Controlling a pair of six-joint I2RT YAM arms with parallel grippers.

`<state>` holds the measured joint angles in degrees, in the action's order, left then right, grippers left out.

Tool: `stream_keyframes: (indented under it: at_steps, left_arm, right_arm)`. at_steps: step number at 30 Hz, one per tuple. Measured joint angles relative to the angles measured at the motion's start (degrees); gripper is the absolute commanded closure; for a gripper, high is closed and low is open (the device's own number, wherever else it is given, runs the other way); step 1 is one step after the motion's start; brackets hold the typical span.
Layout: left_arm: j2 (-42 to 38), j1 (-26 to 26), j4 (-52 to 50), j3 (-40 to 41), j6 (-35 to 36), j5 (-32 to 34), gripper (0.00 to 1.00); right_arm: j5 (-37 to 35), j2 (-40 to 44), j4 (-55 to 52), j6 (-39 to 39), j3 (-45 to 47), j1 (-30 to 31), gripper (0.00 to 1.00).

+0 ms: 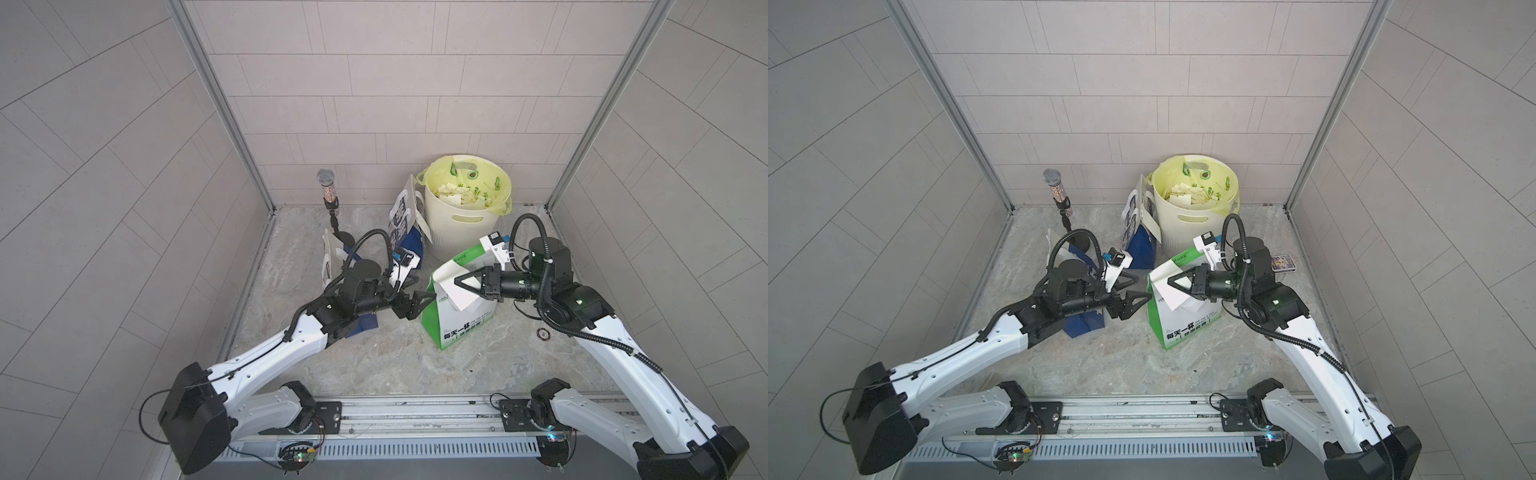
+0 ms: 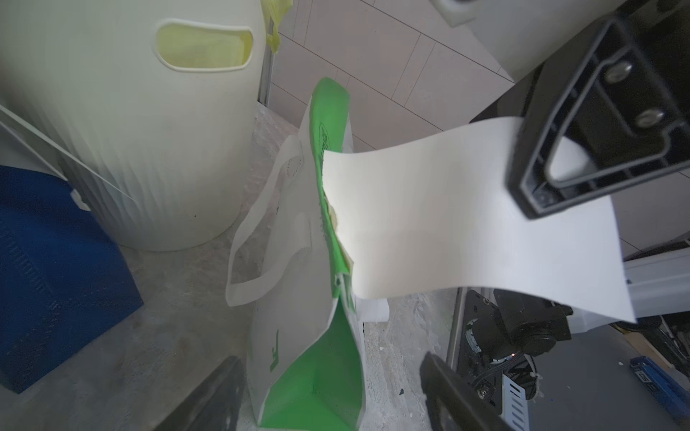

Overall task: Shred takeout receipts and throw away
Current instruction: Tear off the takeout receipt from the takeout bag.

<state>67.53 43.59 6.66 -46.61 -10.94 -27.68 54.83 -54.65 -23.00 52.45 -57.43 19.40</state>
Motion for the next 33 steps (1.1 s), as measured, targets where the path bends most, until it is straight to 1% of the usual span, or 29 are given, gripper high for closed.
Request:
stream_keyframes:
  at_steps: [2,5,6,11,14,16,19,23,28,33]
  left_arm:
    - [1.88,0.00,0.66,-0.44,0.31,-1.49,0.24]
    - [4.20,0.00,2.29,-1.27,0.33,-3.17,0.39]
    - [4.68,0.00,2.91,-1.49,0.17,-3.65,0.42]
    - [7.26,0.00,6.97,-2.58,-0.87,-4.66,0.48]
    - [8.41,0.00,8.83,-2.69,-1.33,-4.63,0.56]
    - [9.20,0.00,9.60,-3.02,-1.66,-4.76,0.69]
    - [9.99,0.07,10.27,-3.67,-1.70,-5.40,0.85]
    - [10.05,0.33,11.04,-3.78,-0.92,-5.99,0.99]
    - [9.79,0.57,10.51,-3.82,-0.52,-5.62,1.00]
    - [7.67,0.46,7.39,-3.82,0.48,-4.39,1.00]
  right_arm:
    - [-0.26,0.00,-0.72,-0.33,-0.63,0.11,1.00]
    - [-0.87,0.00,-2.12,-1.49,-2.14,0.22,1.00]
    - [-1.07,0.00,-2.43,-1.77,-2.54,0.35,1.00]
    - [-1.27,0.02,-3.48,-2.56,-2.99,0.98,1.00]
    - [-1.25,0.02,-4.00,-2.73,-3.06,1.51,1.00]
    - [-1.27,-0.02,-4.31,-2.84,-3.39,1.86,1.00]
    - [-1.31,-0.37,-4.37,-3.02,-4.83,2.03,1.00]
    - [-2.34,-2.38,-6.21,-5.27,-9.60,2.10,1.00]
    - [-2.84,-5.90,-8.46,-10.27,-17.70,2.10,1.00]
    - [-3.06,-7.52,-8.26,-13.49,-22.49,2.10,1.00]
